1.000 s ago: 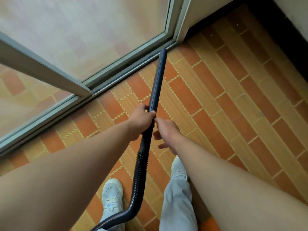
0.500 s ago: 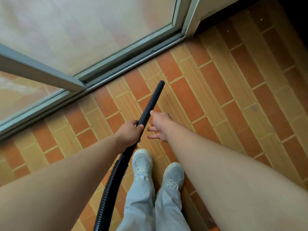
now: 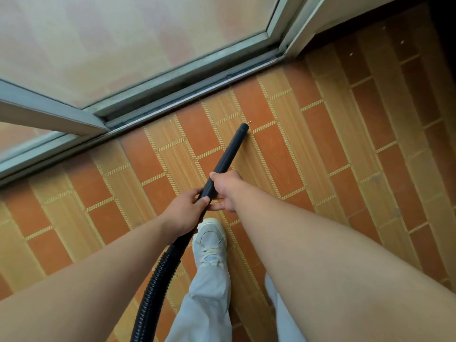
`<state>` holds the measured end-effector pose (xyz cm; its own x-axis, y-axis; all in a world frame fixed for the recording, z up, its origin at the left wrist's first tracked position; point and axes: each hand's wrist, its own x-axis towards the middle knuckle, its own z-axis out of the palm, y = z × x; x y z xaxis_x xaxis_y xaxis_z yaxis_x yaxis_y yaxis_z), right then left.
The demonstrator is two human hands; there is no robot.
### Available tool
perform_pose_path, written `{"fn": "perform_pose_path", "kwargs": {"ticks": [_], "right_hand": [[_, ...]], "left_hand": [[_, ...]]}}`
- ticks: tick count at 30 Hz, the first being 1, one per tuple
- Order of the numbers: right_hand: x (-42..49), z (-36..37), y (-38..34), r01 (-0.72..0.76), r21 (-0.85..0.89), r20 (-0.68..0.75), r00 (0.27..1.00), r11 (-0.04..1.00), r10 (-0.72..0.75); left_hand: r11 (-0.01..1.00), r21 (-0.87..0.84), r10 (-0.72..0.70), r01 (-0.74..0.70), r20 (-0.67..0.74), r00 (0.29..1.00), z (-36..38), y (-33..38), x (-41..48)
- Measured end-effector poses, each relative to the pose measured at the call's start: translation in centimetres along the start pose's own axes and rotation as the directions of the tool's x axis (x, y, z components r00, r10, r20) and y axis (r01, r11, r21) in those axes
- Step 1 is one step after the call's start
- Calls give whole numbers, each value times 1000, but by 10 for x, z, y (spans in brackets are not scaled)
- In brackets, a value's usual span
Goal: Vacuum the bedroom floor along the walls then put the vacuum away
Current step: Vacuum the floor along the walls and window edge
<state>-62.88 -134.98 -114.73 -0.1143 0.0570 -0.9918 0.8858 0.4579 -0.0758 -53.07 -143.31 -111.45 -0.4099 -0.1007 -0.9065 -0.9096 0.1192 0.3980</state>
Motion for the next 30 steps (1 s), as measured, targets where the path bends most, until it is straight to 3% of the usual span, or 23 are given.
{"fn": "perform_pose_path", "kwargs": {"ticks": [5,11,30], "right_hand": [[13,-1,-7,-18,-18,9,1000,1000,18],[12,-3,-4,-39,-82,30,999,996,42],[5,110,14,111,-411,182,983,905,-38]], "left_hand": [[1000,-9,-1,1,26,1000,-1,-1,13],[970,-153,-174,188,102,979,3,-13,3],[826,-520,-308,218,-92,947,-19,-87,-24]]}}
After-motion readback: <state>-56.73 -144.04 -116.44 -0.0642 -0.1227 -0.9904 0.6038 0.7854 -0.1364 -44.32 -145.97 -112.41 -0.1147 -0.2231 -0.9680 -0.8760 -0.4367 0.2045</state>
